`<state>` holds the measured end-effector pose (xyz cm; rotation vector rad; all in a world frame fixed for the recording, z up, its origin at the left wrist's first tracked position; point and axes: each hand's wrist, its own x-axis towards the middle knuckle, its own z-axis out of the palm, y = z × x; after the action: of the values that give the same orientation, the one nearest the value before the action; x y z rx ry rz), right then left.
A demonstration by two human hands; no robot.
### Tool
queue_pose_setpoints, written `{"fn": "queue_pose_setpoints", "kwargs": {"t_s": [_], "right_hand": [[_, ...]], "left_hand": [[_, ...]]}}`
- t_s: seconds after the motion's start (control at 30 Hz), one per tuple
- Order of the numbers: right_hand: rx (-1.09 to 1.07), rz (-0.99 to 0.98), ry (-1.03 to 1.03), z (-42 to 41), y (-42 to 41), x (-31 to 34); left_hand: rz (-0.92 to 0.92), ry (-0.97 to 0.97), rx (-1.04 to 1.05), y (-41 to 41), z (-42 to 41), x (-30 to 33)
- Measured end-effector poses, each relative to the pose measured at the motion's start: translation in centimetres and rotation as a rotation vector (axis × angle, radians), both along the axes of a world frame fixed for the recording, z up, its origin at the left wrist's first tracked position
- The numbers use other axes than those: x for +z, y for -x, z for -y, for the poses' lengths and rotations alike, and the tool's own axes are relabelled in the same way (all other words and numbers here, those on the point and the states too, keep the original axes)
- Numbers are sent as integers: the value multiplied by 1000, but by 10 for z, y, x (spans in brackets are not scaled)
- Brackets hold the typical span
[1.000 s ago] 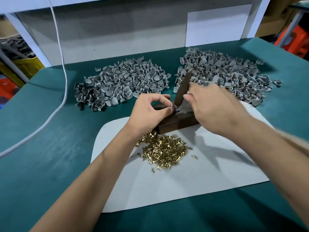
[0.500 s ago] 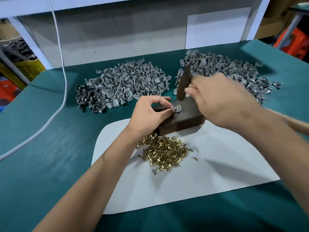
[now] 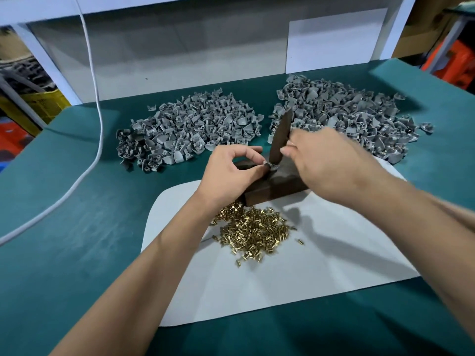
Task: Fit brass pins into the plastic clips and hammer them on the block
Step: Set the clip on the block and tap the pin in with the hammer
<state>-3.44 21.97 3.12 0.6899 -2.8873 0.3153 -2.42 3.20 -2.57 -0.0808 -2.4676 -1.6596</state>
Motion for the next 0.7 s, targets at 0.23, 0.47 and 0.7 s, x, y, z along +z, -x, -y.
{"fn": "queue_pose_setpoints", "kwargs": {"t_s": [0.23, 0.47, 0.7], "right_hand": [[256, 179, 180, -42, 17, 11], [306, 489, 22, -76, 18, 0], [239, 421, 30, -81, 18, 11]], "left_hand": [[-110, 64, 18, -2, -2, -2], [-73, -44, -12, -2, -1, -3], [-72, -67, -35, -1, -1, -6]]}}
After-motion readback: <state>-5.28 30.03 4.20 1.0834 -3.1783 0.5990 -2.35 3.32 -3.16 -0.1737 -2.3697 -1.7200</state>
